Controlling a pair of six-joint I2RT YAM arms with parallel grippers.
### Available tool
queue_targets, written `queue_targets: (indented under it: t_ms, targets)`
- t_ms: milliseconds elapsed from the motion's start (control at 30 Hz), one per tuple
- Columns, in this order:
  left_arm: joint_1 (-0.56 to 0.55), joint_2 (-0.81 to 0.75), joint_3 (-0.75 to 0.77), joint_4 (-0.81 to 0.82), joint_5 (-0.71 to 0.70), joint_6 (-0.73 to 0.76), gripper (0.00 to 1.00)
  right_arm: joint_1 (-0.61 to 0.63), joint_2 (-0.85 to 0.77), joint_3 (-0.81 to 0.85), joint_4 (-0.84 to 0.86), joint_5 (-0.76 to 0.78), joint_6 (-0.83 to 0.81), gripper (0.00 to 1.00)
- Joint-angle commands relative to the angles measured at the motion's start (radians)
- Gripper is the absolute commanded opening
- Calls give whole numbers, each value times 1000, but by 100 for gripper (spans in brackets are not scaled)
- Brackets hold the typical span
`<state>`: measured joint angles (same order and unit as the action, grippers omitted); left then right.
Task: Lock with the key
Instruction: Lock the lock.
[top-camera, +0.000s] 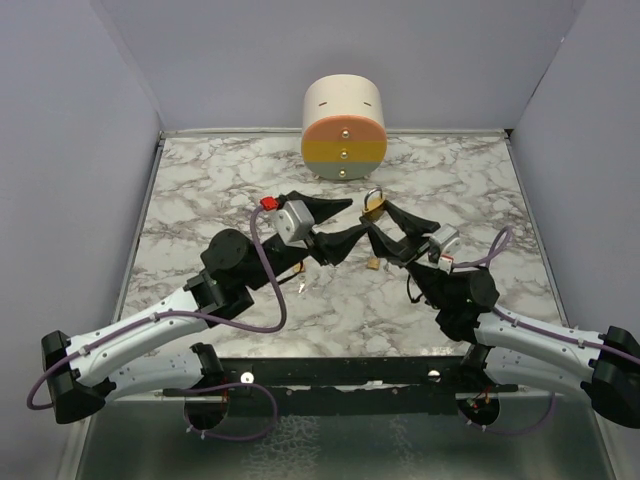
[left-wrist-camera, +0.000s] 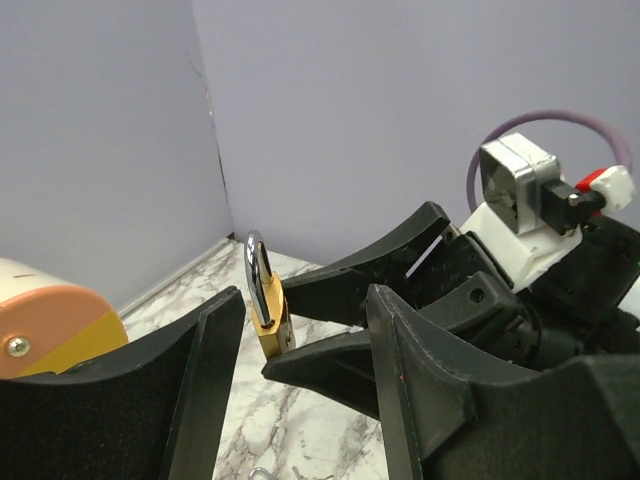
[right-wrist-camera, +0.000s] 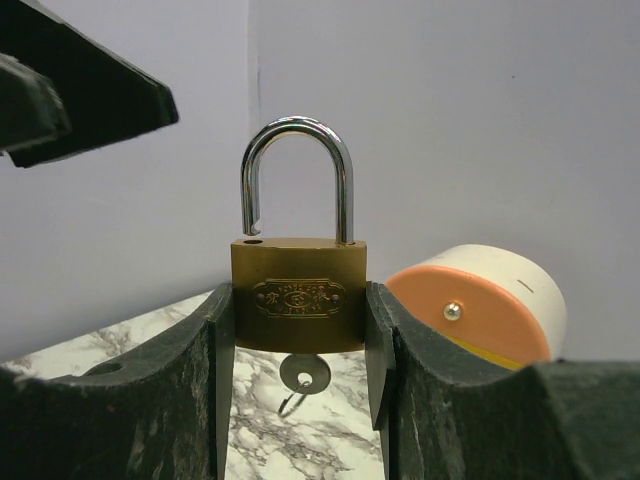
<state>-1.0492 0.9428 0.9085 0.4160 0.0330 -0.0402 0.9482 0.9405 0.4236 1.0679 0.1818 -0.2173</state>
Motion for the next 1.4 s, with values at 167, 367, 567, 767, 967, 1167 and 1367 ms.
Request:
queue_targets:
  t_ms: [167, 367, 567, 767, 967, 1167, 1367]
  targets:
    - [-3, 62, 40, 13, -85, 112, 57, 14, -32, -9, 32, -81, -24, 1]
    - [-2, 51, 26, 46, -130, 118, 59, 16, -49, -15, 16, -102, -28, 1]
    - [-3, 56, 30, 58, -140, 128, 60, 20, -51, -20, 15, -110, -28, 1]
    - [-2, 65, 36, 67, -127, 120, 58, 23, -47, -17, 9, -107, -35, 1]
    - [-3, 75, 38, 72, -116, 114, 50, 25, -42, -15, 8, -104, -37, 1]
    - [-3, 90, 45, 75, -98, 105, 47, 27, -37, -13, 6, -104, -41, 1]
    - [-3, 94, 47, 81, -95, 106, 45, 30, -40, -13, 2, -101, -46, 1]
